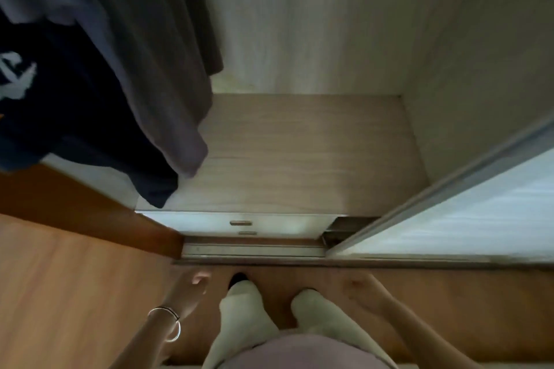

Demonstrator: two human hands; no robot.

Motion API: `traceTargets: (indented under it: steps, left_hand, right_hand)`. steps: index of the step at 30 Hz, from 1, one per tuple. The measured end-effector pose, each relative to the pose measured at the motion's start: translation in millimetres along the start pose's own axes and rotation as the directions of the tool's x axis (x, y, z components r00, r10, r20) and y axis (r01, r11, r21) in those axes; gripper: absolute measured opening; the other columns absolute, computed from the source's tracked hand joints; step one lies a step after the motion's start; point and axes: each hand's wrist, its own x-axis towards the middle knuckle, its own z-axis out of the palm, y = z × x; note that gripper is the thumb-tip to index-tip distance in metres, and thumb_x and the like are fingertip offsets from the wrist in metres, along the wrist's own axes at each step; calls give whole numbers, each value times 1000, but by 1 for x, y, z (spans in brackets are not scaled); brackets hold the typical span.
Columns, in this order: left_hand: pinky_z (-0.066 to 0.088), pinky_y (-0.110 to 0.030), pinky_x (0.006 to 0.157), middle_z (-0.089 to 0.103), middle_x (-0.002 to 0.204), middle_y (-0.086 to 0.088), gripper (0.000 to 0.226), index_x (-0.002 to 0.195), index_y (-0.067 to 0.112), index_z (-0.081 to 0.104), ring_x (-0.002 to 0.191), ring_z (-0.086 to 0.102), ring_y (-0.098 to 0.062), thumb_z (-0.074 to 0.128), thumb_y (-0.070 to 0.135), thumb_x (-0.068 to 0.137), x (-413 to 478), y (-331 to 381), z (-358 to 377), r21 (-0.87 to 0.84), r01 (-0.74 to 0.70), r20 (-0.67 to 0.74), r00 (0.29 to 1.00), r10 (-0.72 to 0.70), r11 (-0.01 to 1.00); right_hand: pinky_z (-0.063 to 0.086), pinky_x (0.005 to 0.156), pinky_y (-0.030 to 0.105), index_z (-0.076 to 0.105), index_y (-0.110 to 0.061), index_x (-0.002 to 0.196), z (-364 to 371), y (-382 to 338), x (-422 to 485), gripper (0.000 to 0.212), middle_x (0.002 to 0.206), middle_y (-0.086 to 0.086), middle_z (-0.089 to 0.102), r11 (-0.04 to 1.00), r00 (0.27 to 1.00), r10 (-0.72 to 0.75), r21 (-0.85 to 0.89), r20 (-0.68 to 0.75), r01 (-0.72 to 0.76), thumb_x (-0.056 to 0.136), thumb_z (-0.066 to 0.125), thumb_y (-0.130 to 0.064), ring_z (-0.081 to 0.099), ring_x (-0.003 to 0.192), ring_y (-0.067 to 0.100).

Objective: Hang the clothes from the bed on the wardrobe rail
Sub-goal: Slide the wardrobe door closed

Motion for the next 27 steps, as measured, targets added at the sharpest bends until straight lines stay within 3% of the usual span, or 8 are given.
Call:
traceTargets:
  steps: [2,4,9,15,17,21,24,27]
  left_hand:
    - [44,-27,74,62,96,-16,11,84,11,63,89,58,-26,62,19,76,-20,6,45,18,44,93,995,-45,999]
    - [41,-25,68,60,82,-13,17,70,12,58,73,52,-20,62,23,58,-39,2,81,46,14,130,991,-20,999]
    - [33,-20,76,65,112,0,23,90,27,67,98,55,-11,45,32,92,-49,-16,114,217,-32,203,979,-14,976]
    - [46,-34,95,68,98,-13,20,74,32,69,106,62,-31,72,50,66,-16,19,91,266,-234,231,957,173,935]
    - [44,-29,96,61,99,-3,24,92,23,66,108,60,-24,70,38,74,-32,76,95,246,-352,251,923,292,903]
    - [37,-23,98,51,122,2,55,134,14,41,124,48,-17,62,22,85,-66,200,128,109,-628,277,764,583,771]
    - [34,-31,111,37,146,0,76,143,19,24,131,39,-14,67,25,80,-98,275,146,-55,-778,194,607,771,626]
    - [45,-8,89,58,125,1,64,130,13,45,113,57,-11,71,28,74,-115,323,159,-142,-848,133,494,859,510]
  right_hand:
    - [35,65,27,64,2,80,-8,51,-10,26,76,1,54,990,1000,28,-141,-4,-28,85,48,-17,47,73,14]
    - [37,67,26,66,3,86,-19,87,-26,26,79,5,59,987,995,102,-124,3,-101,86,47,-15,50,74,14]
    - [42,62,30,65,2,90,-45,132,-48,19,78,11,60,965,967,241,132,-87,-229,90,46,-2,55,69,21]
    - [51,73,29,60,0,114,-39,110,-60,27,95,10,65,947,963,159,311,-217,-86,90,52,-10,60,84,20]
    - [51,82,33,62,-7,112,-50,92,-70,24,105,10,67,953,904,54,293,-423,80,90,53,-12,63,94,21]
    - [42,81,24,56,-11,121,-103,43,-112,29,103,1,62,891,599,-83,211,-796,403,92,51,-13,58,97,15]
    - [40,89,22,49,-10,129,-148,0,-152,39,122,5,56,835,203,-269,-123,-942,536,90,54,-14,54,108,14]
    - [42,98,31,46,1,131,-180,-32,-180,46,129,17,51,744,-159,-423,-442,-892,501,88,55,-12,47,120,23]
